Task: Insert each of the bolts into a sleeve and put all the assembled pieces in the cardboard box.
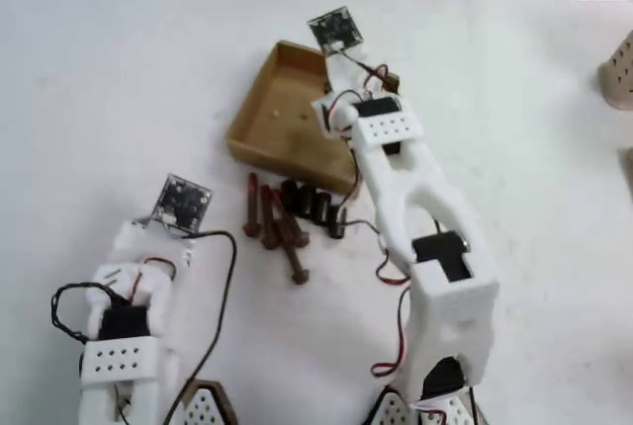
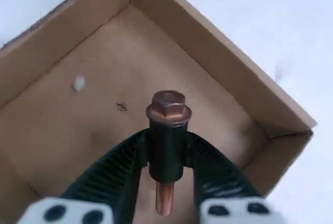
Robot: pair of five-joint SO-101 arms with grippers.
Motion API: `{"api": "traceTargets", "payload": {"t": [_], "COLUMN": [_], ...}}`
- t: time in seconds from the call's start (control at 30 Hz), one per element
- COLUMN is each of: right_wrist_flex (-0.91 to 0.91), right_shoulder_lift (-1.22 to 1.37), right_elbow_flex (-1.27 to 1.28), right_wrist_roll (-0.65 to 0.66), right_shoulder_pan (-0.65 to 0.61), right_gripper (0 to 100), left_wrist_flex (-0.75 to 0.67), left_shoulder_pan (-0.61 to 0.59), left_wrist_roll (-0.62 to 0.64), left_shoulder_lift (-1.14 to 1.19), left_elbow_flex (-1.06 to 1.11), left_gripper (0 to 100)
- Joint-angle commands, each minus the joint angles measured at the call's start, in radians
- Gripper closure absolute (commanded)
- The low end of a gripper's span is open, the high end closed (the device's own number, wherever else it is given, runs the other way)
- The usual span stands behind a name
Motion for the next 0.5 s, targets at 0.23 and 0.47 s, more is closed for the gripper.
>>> {"api": "traceTargets", "payload": {"t": [0.23,0.47], "right_wrist_flex": [0.257,0.484], "right_shoulder_lift": [0.021,-0.104], "right_elbow_flex": [-0.258,-0.261], "right_wrist_roll": [-0.135,-0.135], "right_shoulder_pan": [0.013,0.012], "right_gripper": [92.2,98.4], "left_wrist_flex": [-0.002,-0.002], "left_shoulder_pan": [0.015,0.013], "left_wrist_roll": [-0.011,-0.011], "left_shoulder_lift": [-0.013,-0.013], "left_elbow_flex": [-0.028,-0.028], "left_gripper": [94,94]}}
